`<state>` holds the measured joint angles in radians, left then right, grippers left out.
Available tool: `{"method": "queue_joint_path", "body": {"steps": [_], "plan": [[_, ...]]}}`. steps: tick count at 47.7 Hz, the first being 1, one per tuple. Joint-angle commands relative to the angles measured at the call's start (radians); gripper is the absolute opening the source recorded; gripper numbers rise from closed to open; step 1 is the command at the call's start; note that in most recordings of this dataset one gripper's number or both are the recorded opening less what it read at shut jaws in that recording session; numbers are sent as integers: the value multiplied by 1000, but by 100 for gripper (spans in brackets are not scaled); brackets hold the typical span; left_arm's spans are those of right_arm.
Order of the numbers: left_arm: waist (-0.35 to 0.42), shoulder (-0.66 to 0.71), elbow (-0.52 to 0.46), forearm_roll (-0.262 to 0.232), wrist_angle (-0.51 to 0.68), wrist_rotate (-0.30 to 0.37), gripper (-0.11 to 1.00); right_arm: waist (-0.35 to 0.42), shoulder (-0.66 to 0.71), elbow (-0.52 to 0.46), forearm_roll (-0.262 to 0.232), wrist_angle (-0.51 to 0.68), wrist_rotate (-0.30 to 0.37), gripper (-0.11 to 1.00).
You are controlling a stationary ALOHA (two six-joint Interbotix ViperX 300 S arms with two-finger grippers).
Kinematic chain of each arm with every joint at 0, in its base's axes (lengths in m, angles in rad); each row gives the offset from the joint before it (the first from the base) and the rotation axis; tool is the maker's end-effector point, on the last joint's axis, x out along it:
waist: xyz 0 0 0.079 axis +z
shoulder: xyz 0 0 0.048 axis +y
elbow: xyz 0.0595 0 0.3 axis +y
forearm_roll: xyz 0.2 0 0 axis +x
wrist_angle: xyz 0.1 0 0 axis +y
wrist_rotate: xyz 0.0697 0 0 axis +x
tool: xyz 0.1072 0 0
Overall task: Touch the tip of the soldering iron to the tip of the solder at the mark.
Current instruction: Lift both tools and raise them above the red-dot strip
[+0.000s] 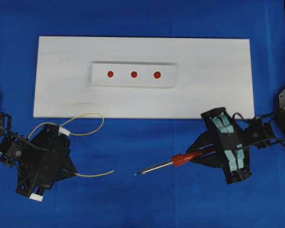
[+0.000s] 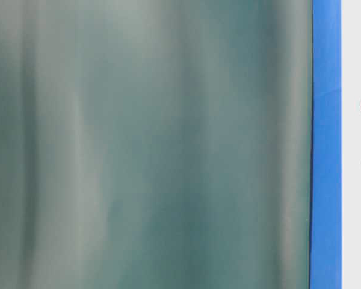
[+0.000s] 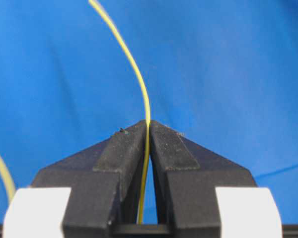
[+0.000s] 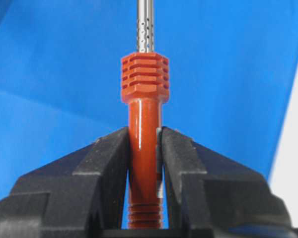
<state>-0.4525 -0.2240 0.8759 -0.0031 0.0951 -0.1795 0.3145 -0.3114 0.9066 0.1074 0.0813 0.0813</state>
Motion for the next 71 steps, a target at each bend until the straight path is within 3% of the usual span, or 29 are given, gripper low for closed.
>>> {"method": "queue_joint_path", "body": {"steps": [1,14,34,41,49,71], "plan": [[28,-54,-61,2,94,-5,2,-28,-66,-46,-8,100,-2,7],[176,-130,-158,6,285,-14,2,-155,-146,-84,-109,261,2,7],[492,-172,-160,17,414,3,2,-416,-133,-109,-209,330,2,7],[568,-170,-158,17,446,32,2,-477,-106,-126,-239,337,2,7],[604,-166,-149,17,456,87,2,-508,-69,-149,-258,342,2,7],[609,-150,-137,15,463,86,2,-506,-34,-167,-258,339,3,7]]}}
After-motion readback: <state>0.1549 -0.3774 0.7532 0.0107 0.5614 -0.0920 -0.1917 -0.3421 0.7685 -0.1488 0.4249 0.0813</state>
